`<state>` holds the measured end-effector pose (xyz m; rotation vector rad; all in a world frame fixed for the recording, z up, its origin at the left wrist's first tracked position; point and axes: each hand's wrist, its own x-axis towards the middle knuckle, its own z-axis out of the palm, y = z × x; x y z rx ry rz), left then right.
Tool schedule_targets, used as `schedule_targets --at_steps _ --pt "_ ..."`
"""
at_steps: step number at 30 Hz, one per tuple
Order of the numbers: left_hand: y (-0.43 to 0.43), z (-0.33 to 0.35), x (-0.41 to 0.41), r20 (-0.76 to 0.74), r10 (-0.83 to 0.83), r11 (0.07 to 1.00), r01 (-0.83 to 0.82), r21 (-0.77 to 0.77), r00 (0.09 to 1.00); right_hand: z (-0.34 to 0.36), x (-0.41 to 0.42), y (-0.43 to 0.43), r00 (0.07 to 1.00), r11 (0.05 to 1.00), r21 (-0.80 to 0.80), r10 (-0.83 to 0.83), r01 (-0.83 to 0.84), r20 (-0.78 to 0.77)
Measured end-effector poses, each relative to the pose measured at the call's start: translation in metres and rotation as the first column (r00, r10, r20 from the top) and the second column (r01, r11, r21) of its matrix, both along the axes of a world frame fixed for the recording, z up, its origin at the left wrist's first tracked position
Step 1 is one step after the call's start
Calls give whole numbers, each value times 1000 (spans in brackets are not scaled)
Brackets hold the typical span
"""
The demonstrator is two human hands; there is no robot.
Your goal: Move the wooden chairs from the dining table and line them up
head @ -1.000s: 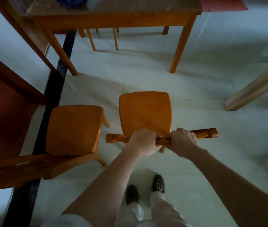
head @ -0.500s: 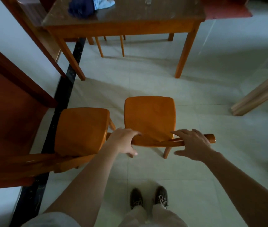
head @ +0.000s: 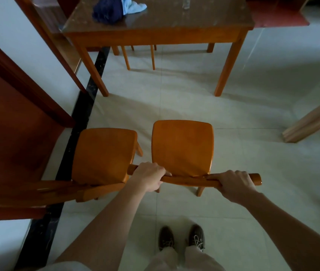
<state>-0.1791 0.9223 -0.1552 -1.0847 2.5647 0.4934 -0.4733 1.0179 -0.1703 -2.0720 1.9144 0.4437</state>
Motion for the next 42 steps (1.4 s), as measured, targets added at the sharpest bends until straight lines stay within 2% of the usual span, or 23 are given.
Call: schedule_targets --at_steps 11,26,30,32,34,35,36,37,39,40,42 --pt "39 -6 56 -43 69 998 -69 -7 997 2 45 26 997 997 -9 78 -78 -24" --pt "45 -3 106 -14 63 998 -64 -21 998 -13 93 31 994 993 -36 111 -111 12" --pt "43 -9 114 46 64 997 -62 -34 997 -16 99 35 992 992 -36 121 -119 29" --pt "41 -6 116 53 63 998 -63 2 997 -13 101 34 991 993 -21 120 -118 67" --pt "38 4 116 -9 118 976 -114 183 993 -4 103 33 979 994 30 95 -102 182" --pt "37 12 115 -80 209 927 -171 333 975 4 104 32 952 994 80 46 -73 302" --pt "37 25 111 -168 337 852 -224 473 927 17 105 31 887 991 135 -39 -27 461" --pt "35 40 106 -283 441 811 -242 533 852 33 107 30 775 986 161 -131 38 618" --pt "29 68 91 -545 499 845 -239 479 674 66 109 23 566 972 80 -196 223 801" --pt "24 82 82 -641 504 856 -238 458 578 84 108 17 510 948 -9 -164 320 845" --pt "13 109 59 -743 520 853 -219 473 421 117 104 6 450 893 -132 -86 431 889"
